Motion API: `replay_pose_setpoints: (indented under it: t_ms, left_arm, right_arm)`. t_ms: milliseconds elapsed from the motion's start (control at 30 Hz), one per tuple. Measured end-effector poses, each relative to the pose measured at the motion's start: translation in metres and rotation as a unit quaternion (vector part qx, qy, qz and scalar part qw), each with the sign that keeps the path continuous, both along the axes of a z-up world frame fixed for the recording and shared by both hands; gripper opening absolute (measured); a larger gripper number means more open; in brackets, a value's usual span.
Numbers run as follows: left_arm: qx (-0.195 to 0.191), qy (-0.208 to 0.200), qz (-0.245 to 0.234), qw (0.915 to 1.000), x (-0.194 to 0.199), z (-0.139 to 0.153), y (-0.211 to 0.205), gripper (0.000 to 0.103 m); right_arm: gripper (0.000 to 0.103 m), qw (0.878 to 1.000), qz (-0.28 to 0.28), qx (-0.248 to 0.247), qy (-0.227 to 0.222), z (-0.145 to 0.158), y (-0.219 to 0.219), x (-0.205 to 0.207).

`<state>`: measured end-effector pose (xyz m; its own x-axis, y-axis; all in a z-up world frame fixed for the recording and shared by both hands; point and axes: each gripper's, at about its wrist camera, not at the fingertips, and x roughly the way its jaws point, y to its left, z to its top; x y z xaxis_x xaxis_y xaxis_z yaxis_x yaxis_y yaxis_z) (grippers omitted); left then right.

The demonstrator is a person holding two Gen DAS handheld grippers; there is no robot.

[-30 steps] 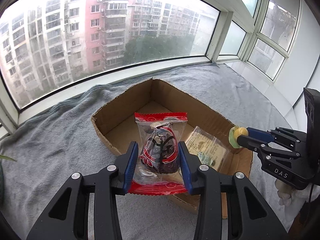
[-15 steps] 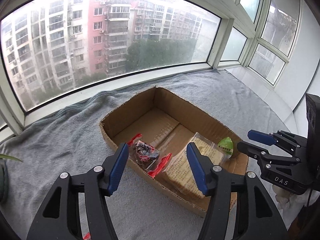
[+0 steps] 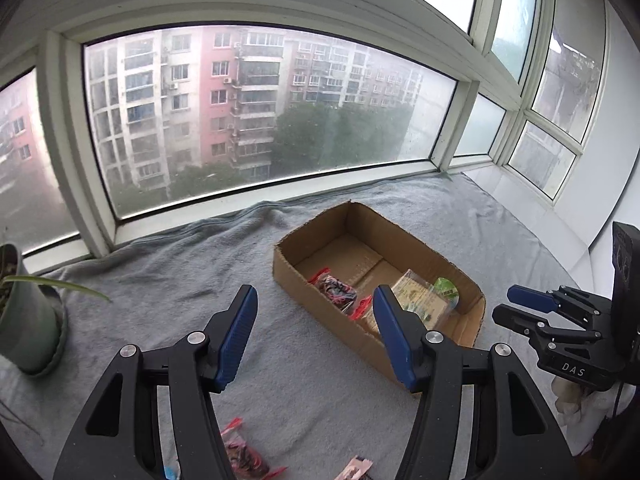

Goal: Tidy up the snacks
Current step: 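Open the left gripper over the box while the right gripper withdraws from it, then grasp the black snack packet with the right gripper while the left approaches the yellow candy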

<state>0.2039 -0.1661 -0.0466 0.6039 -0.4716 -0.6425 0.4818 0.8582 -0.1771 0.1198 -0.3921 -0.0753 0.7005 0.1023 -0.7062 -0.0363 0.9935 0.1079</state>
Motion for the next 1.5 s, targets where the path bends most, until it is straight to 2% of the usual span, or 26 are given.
replay_pose_setpoints:
  t_ms: [233, 400, 567, 667, 900, 1100, 1233, 1433, 1500]
  left_arm:
    - [0.000, -0.011, 0.039, 0.9992, -0.033, 0.009, 0.068, 0.060]
    - [0.006, -0.007, 0.080, 0.9967, -0.062, 0.001, 0.120, 0.060]
    - [0.020, 0.012, 0.119, 0.9927, -0.087, -0.022, 0.161, 0.060]
    - [0.014, 0.038, 0.143, 0.9889, -0.095, -0.041, 0.182, 0.060]
    - [0.005, 0.081, 0.180, 0.9803, -0.103, -0.079, 0.204, 0.060]
    - [0.007, 0.099, 0.182, 0.9783, -0.101, -0.098, 0.206, 0.060]
    - [0.003, 0.105, 0.167, 0.9804, -0.107, -0.101, 0.205, 0.059]
    - [0.017, 0.119, 0.101, 0.9876, -0.136, -0.108, 0.185, 0.059]
    - [0.018, 0.127, 0.069, 0.9893, -0.149, -0.111, 0.176, 0.060]
  right_arm:
    - [0.045, 0.999, 0.042, 0.018, 0.016, -0.009, 0.039, -0.029]
    - [0.045, 0.997, 0.068, 0.028, 0.037, -0.026, 0.065, -0.042]
    - [0.045, 0.994, 0.080, 0.036, 0.061, -0.045, 0.082, -0.047]
    - [0.045, 0.993, 0.080, 0.043, 0.074, -0.057, 0.090, -0.049]
    - [0.045, 0.990, 0.089, 0.038, 0.100, -0.079, 0.107, -0.046]
    - [0.045, 0.987, 0.104, 0.026, 0.117, -0.092, 0.124, -0.042]
    - [0.045, 0.986, 0.108, 0.023, 0.128, -0.101, 0.131, -0.039]
    - [0.045, 0.984, 0.114, 0.014, 0.137, -0.109, 0.138, -0.034]
    - [0.053, 0.984, 0.115, 0.014, 0.138, -0.110, 0.140, -0.033]
